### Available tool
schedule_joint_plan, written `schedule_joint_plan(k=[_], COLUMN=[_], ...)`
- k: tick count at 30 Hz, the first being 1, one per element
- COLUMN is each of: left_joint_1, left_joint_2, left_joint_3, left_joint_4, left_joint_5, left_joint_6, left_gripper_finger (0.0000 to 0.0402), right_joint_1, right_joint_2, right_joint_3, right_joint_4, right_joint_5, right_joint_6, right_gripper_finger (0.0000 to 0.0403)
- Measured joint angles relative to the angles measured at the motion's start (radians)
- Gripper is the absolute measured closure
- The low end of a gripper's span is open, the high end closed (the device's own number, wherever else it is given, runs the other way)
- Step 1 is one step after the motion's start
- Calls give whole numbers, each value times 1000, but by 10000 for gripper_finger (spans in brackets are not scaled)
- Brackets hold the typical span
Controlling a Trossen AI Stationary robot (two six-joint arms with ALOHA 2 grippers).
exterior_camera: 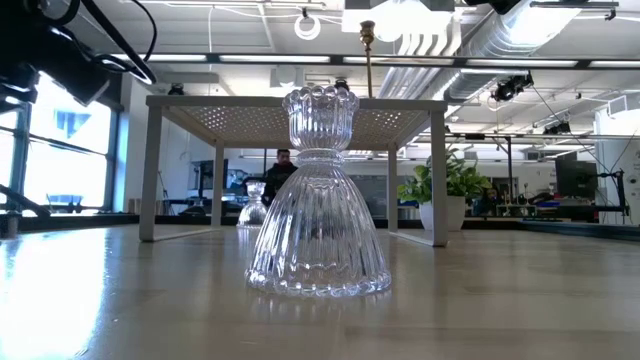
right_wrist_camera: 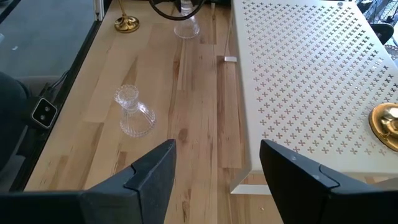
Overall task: Pick & Place candle stick holders
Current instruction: Put the middle left transparent glass candle holder on the shelf
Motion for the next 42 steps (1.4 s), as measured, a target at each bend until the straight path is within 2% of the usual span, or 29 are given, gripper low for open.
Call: schedule_joint_plan(k=[12,33,42], left_joint_1=[0,0,0], left_joint_2=[4,2,0], left_joint_3=[67,379,502], left_joint_4=[-24,-358,-402], left_joint_5=[-67,-50,-68], left_joint_6=[103,84,105], left_gripper_finger=[241,241,241], right_joint_1=[0,0,0], right_joint_2=[0,0,0], right_joint_3=[0,0,0], right_joint_4=[0,0,0], right_joint_5=[0,0,0], right_joint_6=[0,0,0], right_gripper_finger=[178,178,178])
